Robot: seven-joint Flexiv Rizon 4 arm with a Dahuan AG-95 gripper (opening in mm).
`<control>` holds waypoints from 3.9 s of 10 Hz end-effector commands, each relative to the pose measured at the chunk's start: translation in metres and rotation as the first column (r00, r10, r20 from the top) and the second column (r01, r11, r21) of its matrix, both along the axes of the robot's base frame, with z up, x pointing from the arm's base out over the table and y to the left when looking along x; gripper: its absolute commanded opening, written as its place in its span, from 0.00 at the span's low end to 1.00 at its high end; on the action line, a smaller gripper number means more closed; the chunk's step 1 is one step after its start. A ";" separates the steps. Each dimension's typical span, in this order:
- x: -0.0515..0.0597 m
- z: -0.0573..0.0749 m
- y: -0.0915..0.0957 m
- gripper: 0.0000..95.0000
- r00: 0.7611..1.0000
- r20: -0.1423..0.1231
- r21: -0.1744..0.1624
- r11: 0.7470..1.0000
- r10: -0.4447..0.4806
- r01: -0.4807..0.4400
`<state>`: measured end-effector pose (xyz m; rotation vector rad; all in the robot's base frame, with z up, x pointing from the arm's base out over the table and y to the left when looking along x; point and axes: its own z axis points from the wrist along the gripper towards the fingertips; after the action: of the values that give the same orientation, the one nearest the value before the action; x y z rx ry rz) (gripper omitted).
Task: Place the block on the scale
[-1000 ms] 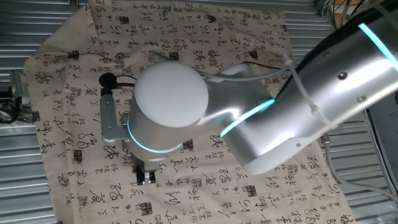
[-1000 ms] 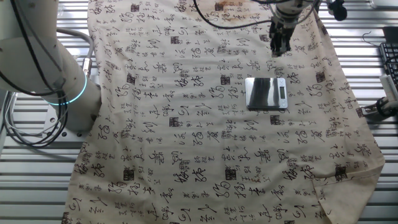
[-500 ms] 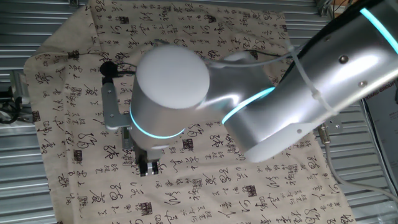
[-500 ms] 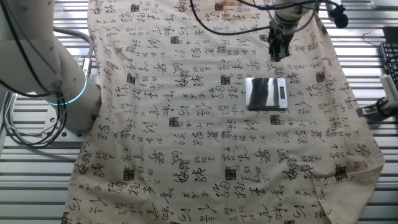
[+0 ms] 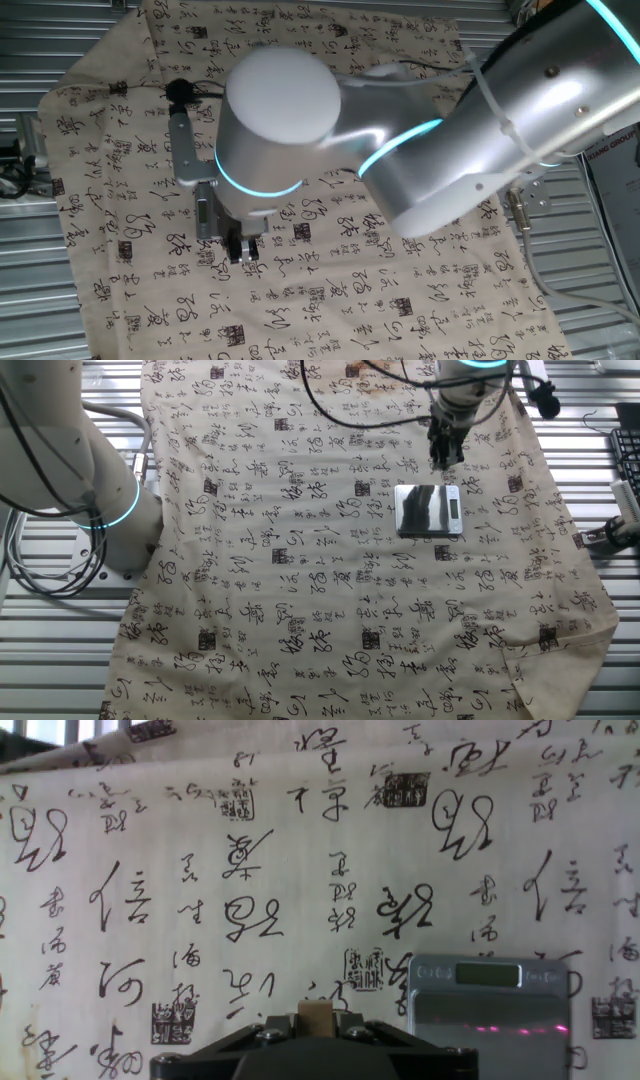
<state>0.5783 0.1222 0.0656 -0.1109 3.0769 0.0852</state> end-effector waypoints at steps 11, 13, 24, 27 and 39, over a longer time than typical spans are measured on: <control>0.000 -0.013 -0.024 0.00 1.000 0.010 0.003 1.000 0.018 -0.018; 0.000 -0.013 -0.024 0.00 1.000 0.011 0.003 1.000 0.021 -0.021; -0.001 -0.011 -0.024 0.00 1.000 0.011 0.011 1.000 0.026 -0.026; -0.002 -0.010 -0.024 0.00 1.000 0.002 0.006 1.000 0.031 -0.031; -0.001 -0.011 -0.024 0.00 0.996 -0.006 0.013 0.996 0.089 -0.088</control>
<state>0.5766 0.0979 0.0541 -0.2464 3.0775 0.1085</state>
